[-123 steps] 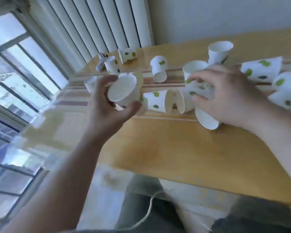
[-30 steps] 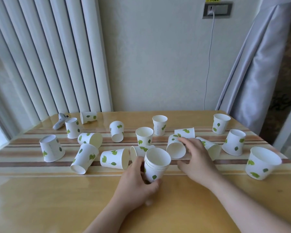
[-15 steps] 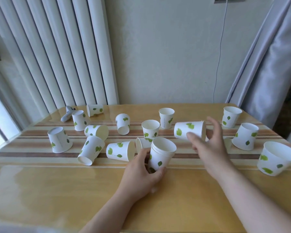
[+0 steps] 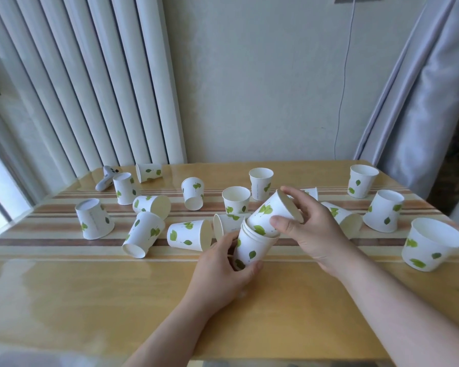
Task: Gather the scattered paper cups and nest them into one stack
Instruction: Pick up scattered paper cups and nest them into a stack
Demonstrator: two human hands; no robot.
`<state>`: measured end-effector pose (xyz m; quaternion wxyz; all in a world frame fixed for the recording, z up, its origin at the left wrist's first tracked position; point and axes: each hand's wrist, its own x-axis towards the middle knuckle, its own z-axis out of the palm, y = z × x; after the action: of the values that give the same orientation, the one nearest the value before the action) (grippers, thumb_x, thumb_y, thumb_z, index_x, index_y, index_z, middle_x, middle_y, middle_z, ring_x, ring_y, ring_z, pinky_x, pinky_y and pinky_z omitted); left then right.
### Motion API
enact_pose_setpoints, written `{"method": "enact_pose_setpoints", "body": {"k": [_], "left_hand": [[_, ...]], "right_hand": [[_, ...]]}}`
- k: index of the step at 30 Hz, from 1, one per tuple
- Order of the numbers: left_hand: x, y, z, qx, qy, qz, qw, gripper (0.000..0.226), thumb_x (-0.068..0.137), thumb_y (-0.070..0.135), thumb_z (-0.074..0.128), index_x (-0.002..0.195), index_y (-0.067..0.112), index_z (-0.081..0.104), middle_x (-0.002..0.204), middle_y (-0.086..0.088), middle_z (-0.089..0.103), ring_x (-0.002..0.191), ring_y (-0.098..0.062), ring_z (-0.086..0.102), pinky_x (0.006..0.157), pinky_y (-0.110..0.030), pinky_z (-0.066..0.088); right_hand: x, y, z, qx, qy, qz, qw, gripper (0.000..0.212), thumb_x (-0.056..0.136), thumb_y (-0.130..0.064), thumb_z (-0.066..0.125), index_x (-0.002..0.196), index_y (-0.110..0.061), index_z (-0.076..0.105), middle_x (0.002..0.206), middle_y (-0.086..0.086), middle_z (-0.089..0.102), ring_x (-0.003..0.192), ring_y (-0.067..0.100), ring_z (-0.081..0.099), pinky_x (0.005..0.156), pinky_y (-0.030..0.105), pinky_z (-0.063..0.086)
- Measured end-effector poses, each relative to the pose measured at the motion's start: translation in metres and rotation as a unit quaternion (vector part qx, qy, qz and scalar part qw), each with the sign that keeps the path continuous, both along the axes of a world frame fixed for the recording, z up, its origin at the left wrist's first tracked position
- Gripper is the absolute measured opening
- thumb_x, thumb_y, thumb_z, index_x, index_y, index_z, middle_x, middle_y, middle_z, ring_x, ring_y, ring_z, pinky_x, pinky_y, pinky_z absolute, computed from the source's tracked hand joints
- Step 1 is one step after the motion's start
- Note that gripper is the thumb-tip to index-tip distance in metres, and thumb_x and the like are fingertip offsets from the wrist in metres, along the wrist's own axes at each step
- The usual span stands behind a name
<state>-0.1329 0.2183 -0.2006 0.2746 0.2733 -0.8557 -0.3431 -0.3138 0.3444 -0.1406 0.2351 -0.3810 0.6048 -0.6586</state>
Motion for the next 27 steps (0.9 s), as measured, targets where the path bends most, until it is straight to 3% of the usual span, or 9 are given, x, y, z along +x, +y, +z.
{"method": "enact_pose_setpoints", "body": {"k": [2, 6, 9, 12, 14, 17, 20, 23, 27], "left_hand": [[0.0, -0.001, -0.001, -0.003, -0.002, -0.001, 1.0, 0.059, 0.082, 0.051, 0.084, 0.136, 0.043, 0.061, 0.11, 0.024, 0.075, 0.104, -0.002, 0.069, 0.09, -0.03, 0.059], [-0.001, -0.003, -0.004, -0.011, 0.003, 0.006, 1.0, 0.058, 0.078, 0.056, 0.087, 0.129, 0.042, 0.063, 0.105, 0.021, 0.075, 0.098, -0.001, 0.069, 0.084, -0.022, 0.056], [-0.003, -0.001, -0.005, -0.054, -0.001, 0.0, 0.999, 0.059, 0.075, 0.069, 0.082, 0.121, 0.036, 0.065, 0.099, 0.028, 0.065, 0.095, -0.001, 0.062, 0.079, -0.012, 0.045], [-0.005, 0.001, -0.004, -0.111, -0.024, -0.034, 0.993, 0.06, 0.073, 0.069, 0.083, 0.116, 0.03, 0.067, 0.092, 0.037, 0.053, 0.093, 0.01, 0.053, 0.079, -0.008, 0.037], [0.0, 0.002, 0.001, -0.106, -0.067, -0.07, 0.99, 0.054, 0.075, 0.06, 0.088, 0.118, 0.035, 0.067, 0.092, 0.038, 0.052, 0.094, 0.02, 0.049, 0.081, -0.004, 0.037], [0.019, -0.006, 0.018, -0.057, -0.103, -0.117, 0.986, 0.044, 0.086, 0.041, 0.083, 0.128, 0.039, 0.072, 0.099, 0.029, 0.07, 0.096, 0.01, 0.065, 0.086, -0.009, 0.05], [0.056, -0.036, 0.041, -0.133, -0.029, -0.006, 0.991, 0.019, 0.091, 0.027, 0.08, 0.107, 0.036, 0.084, 0.098, 0.027, 0.076, 0.097, 0.008, 0.069, 0.082, -0.005, 0.048], [0.085, -0.089, 0.064, -0.158, -0.007, 0.209, 0.965, 0.017, 0.092, 0.027, 0.08, 0.105, 0.036, 0.079, 0.11, 0.02, 0.07, 0.102, -0.002, 0.067, 0.081, -0.022, 0.049], [0.093, -0.134, 0.056, -0.028, -0.23, 0.255, 0.939, 0.074, 0.098, 0.055, 0.065, 0.164, 0.039, 0.034, 0.156, -0.014, 0.05, 0.147, -0.04, 0.043, 0.118, -0.055, 0.04]], "right_hand": [[0.003, 0.001, 0.002, -0.009, 0.0, 0.012, 1.0, 0.075, 0.084, -0.014, 0.088, 0.145, -0.039, 0.052, 0.125, -0.006, 0.073, 0.104, 0.002, 0.076, 0.07, 0.019, 0.062], [0.004, 0.003, -0.011, 0.055, 0.009, 0.024, 0.998, 0.128, 0.059, -0.051, 0.102, 0.163, -0.046, 0.027, 0.136, -0.018, 0.07, 0.119, 0.013, 0.073, 0.093, 0.039, 0.063], [0.015, 0.001, -0.035, 0.149, 0.06, 0.075, 0.984, 0.093, 0.057, -0.042, 0.104, 0.138, -0.037, 0.059, 0.122, -0.019, 0.078, 0.109, 0.002, 0.074, 0.1, 0.039, 0.06], [0.024, -0.005, -0.05, 0.174, 0.109, 0.05, 0.977, 0.059, 0.066, -0.032, 0.1, 0.114, -0.041, 0.068, 0.104, -0.026, 0.079, 0.09, -0.004, 0.075, 0.087, 0.033, 0.062], [0.025, -0.005, -0.053, 0.157, 0.118, 0.009, 0.98, 0.055, 0.066, -0.034, 0.1, 0.109, -0.045, 0.067, 0.101, -0.033, 0.076, 0.089, -0.007, 0.073, 0.079, 0.024, 0.059], [0.023, -0.002, -0.061, 0.109, 0.104, -0.038, 0.988, 0.057, 0.067, -0.032, 0.1, 0.109, -0.047, 0.066, 0.102, -0.034, 0.075, 0.091, -0.006, 0.073, 0.078, 0.024, 0.059], [0.022, -0.001, -0.063, 0.084, 0.098, -0.03, 0.991, 0.063, 0.07, -0.027, 0.099, 0.112, -0.051, 0.06, 0.105, -0.041, 0.07, 0.095, -0.011, 0.07, 0.077, 0.021, 0.054], [0.02, -0.003, -0.063, 0.088, 0.103, -0.011, 0.991, 0.065, 0.071, -0.024, 0.099, 0.115, -0.051, 0.059, 0.106, -0.043, 0.07, 0.096, -0.013, 0.069, 0.073, 0.012, 0.052], [0.022, -0.005, -0.059, 0.098, 0.114, 0.008, 0.989, 0.067, 0.074, -0.023, 0.098, 0.114, -0.055, 0.054, 0.102, -0.05, 0.066, 0.094, -0.02, 0.066, 0.069, 0.001, 0.048]]}}
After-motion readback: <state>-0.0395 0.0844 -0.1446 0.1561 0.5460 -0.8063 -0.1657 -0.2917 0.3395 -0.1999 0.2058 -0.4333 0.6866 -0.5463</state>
